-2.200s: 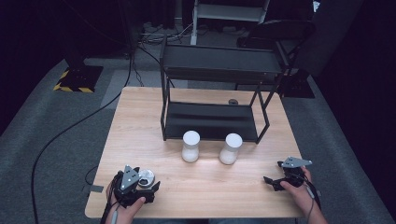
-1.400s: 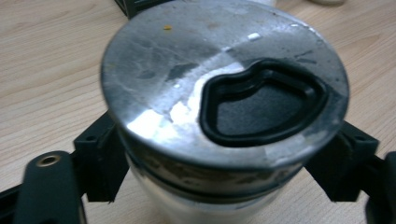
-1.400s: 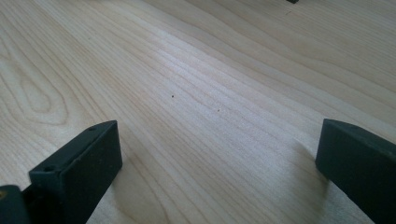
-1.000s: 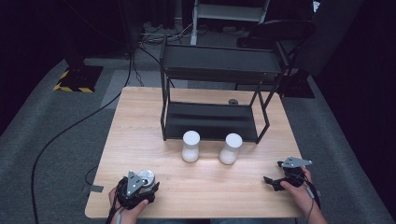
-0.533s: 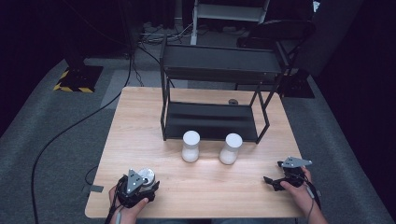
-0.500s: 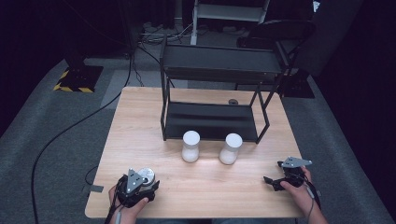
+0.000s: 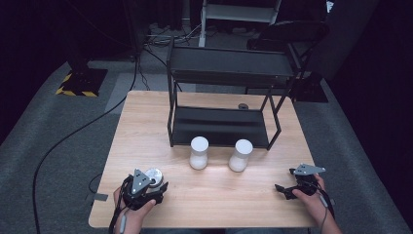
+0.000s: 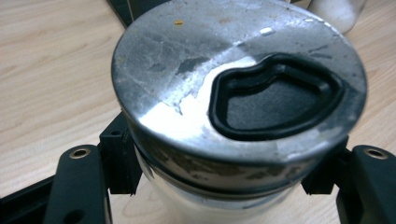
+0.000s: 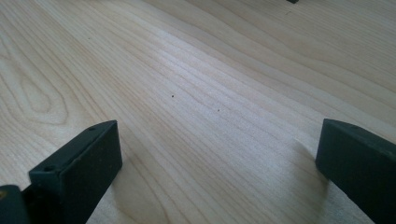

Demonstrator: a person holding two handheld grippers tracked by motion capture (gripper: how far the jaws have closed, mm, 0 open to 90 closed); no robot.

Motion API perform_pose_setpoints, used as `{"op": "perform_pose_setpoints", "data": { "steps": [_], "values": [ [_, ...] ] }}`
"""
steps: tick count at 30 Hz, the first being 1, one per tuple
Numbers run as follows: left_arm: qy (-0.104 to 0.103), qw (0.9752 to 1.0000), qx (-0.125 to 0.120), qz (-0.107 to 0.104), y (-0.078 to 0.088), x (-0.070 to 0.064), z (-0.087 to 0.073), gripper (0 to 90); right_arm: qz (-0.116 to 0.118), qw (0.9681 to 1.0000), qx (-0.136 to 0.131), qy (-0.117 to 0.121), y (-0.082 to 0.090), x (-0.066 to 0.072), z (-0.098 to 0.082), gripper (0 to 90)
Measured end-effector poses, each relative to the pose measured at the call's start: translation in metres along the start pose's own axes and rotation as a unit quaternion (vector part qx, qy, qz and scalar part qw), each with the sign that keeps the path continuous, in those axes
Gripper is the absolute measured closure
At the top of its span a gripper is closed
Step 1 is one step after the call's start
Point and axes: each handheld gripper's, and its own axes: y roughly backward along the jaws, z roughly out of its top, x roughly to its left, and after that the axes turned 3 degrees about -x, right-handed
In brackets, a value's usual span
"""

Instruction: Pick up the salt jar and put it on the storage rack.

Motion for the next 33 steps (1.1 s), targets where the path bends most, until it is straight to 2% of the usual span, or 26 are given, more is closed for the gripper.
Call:
{"op": "perform_pose_setpoints", "data": {
  "steps": [3, 9, 13, 33],
  "values": [
    [0.004, 1.0, 0.001, -0.004, -0.001, 0.002, 0.008, 30.5, 0.0, 1.0, 0.0, 0.0, 0.0, 0.0, 0.0, 0.2],
    [-0.008, 0.9999, 0.0, -0.007, -0.003, 0.004, 0.023, 30.5, 0.001, 1.0, 0.0, 0.0, 0.0, 0.0, 0.0, 0.2],
    [-0.009, 0.9999, -0.008, -0.009, -0.005, 0.005, 0.031, 30.5, 0.001, 1.0, 0.0, 0.0, 0.0, 0.0, 0.0, 0.2],
    [-0.026, 0.9994, -0.017, -0.014, -0.019, 0.009, 0.076, 30.5, 0.003, 1.0, -0.001, 0.002, 0.0, -0.001, 0.0, 0.2]
  ]
}}
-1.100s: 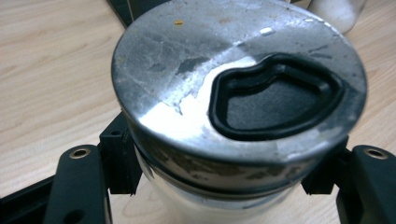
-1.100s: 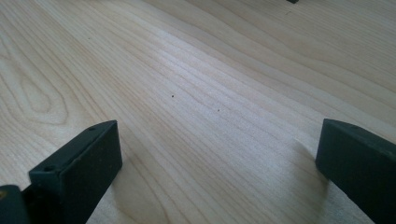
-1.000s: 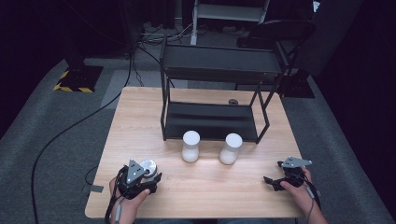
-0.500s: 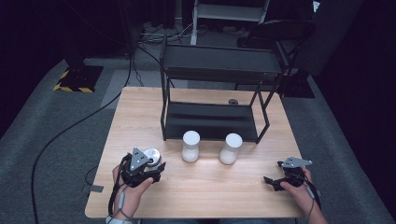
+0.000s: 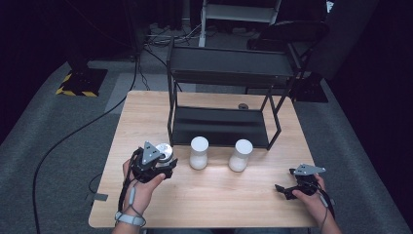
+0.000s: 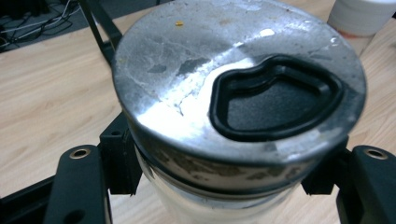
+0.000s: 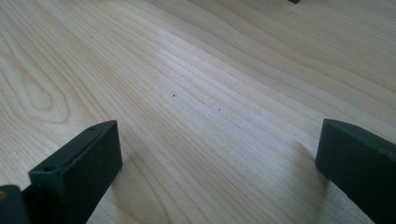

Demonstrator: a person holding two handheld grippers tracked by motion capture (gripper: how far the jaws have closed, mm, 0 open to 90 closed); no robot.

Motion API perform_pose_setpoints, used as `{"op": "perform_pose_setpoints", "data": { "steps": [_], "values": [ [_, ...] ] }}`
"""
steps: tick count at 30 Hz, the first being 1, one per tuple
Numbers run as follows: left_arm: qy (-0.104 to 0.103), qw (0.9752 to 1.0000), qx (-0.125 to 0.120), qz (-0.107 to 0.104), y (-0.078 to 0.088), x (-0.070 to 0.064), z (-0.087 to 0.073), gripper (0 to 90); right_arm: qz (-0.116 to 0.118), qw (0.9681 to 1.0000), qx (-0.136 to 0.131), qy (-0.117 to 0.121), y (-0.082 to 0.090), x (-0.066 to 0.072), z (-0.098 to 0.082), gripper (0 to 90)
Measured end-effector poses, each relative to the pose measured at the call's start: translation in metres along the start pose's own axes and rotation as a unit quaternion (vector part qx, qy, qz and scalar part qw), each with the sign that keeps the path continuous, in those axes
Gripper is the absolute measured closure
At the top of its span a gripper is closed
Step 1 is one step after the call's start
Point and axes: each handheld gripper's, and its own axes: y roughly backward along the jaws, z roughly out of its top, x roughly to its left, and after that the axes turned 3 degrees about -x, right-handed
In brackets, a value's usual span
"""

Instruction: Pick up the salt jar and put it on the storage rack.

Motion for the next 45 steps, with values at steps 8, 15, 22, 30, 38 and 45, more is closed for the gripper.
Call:
{"op": "perform_pose_setpoints", "data": {
  "steps": [8, 15, 22, 30, 38, 45],
  "values": [
    [-0.004, 1.0, -0.003, -0.002, -0.012, 0.002, 0.017, 30.5, 0.001, 1.0, 0.0, 0.001, 0.0, 0.0, 0.0, 0.2],
    [-0.007, 1.0, 0.0, -0.001, -0.021, 0.003, 0.026, 30.5, 0.005, 1.0, 0.0, 0.004, 0.001, -0.002, 0.0, 0.3],
    [-0.004, 1.0, 0.001, 0.004, -0.027, 0.005, 0.031, 30.5, 0.006, 1.0, 0.0, 0.005, 0.001, -0.003, 0.0, 0.3],
    [-0.008, 0.9999, 0.003, 0.006, -0.033, 0.003, 0.044, 30.5, 0.005, 1.0, 0.0, 0.004, 0.0, -0.003, 0.0, 0.3],
    [-0.007, 0.9998, -0.015, -0.005, -0.036, 0.006, 0.06, 30.6, 0.004, 1.0, 0.0, 0.003, 0.0, -0.002, 0.0, 0.3],
    [-0.018, 0.9998, -0.008, -0.006, -0.041, 0.005, 0.078, 30.6, 0.004, 1.0, 0.0, 0.003, 0.0, -0.002, 0.0, 0.3]
  ]
}}
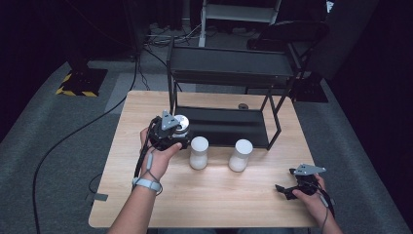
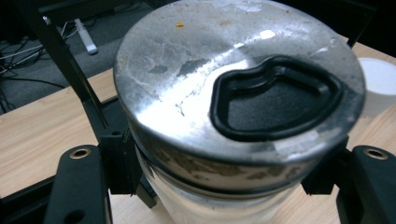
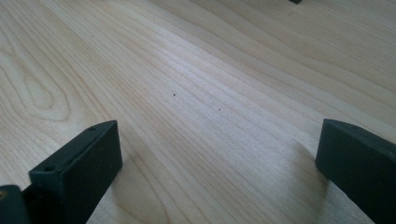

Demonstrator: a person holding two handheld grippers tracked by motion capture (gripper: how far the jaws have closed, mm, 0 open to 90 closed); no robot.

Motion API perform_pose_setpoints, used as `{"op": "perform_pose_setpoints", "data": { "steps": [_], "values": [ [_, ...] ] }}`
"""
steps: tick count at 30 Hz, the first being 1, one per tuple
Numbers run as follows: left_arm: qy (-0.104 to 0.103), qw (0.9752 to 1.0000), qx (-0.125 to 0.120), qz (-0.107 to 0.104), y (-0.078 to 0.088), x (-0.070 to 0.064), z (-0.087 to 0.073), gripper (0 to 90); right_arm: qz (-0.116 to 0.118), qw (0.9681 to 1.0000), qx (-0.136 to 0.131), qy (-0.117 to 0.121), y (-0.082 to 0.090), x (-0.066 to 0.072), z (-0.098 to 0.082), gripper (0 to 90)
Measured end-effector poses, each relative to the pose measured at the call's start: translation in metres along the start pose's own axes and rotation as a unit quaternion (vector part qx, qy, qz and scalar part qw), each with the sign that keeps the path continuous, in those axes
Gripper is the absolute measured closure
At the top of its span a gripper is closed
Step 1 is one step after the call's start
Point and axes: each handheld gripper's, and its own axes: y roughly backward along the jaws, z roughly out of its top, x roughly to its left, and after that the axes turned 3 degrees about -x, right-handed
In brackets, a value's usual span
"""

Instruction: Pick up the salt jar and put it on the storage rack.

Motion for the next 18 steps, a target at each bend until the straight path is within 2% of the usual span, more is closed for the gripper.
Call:
{"op": "perform_pose_setpoints", "data": {
  "steps": [7, 14, 18],
  "values": [
    [-0.004, 1.0, 0.0, -0.004, -0.012, 0.001, 0.018, 30.6, 0.0, 1.0, 0.0, 0.0, 0.0, 0.0, 0.0, 0.2],
    [-0.003, 0.9999, -0.012, -0.004, -0.021, 0.001, 0.023, 30.6, 0.0, 1.0, 0.0, -0.001, 0.0, 0.0, 0.0, 0.3],
    [-0.005, 0.9999, -0.011, -0.004, -0.028, -0.001, 0.028, 30.6, 0.0, 1.0, 0.0, 0.001, -0.001, -0.001, 0.0, 0.2]
  ]
}}
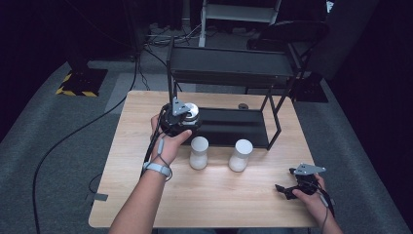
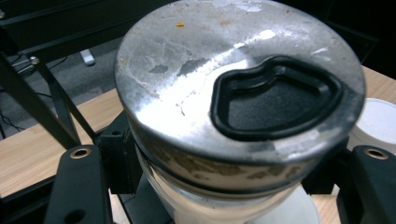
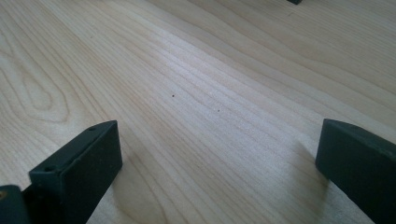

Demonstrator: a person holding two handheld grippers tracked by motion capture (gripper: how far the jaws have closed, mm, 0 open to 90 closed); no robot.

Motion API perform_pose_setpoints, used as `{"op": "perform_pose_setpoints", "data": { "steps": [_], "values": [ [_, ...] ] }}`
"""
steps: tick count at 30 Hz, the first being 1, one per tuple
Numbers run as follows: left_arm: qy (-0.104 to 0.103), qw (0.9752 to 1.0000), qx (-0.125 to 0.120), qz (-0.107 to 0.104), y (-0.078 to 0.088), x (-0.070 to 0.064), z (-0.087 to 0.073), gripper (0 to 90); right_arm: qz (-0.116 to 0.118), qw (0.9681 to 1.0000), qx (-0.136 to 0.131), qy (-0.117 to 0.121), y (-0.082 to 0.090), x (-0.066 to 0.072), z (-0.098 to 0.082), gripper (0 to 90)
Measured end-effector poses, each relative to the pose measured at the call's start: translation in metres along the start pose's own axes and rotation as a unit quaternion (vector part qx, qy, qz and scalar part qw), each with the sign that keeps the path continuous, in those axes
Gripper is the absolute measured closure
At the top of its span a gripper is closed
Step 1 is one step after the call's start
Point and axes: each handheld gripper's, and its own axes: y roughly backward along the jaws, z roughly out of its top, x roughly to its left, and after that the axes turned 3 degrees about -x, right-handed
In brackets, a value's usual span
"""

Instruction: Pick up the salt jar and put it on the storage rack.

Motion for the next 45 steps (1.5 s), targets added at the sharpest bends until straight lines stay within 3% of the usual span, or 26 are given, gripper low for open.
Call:
{"op": "perform_pose_setpoints", "data": {
  "steps": [15, 21, 45],
  "values": [
    [0.01, 0.9999, -0.001, -0.002, -0.033, 0.006, 0.012, 30.6, 0.001, 1.0, 0.0, 0.0, -0.001, -0.002, 0.001, 0.3],
    [0.004, 1.0, 0.0, 0.001, -0.045, 0.008, 0.013, 30.5, 0.002, 1.0, 0.0, 0.001, -0.001, -0.002, 0.001, 0.2],
    [0.01, 0.9995, 0.029, 0.001, -0.084, 0.023, 0.016, 30.6, 0.005, 1.0, 0.0, 0.004, -0.002, -0.005, 0.001, 0.3]
  ]
}}
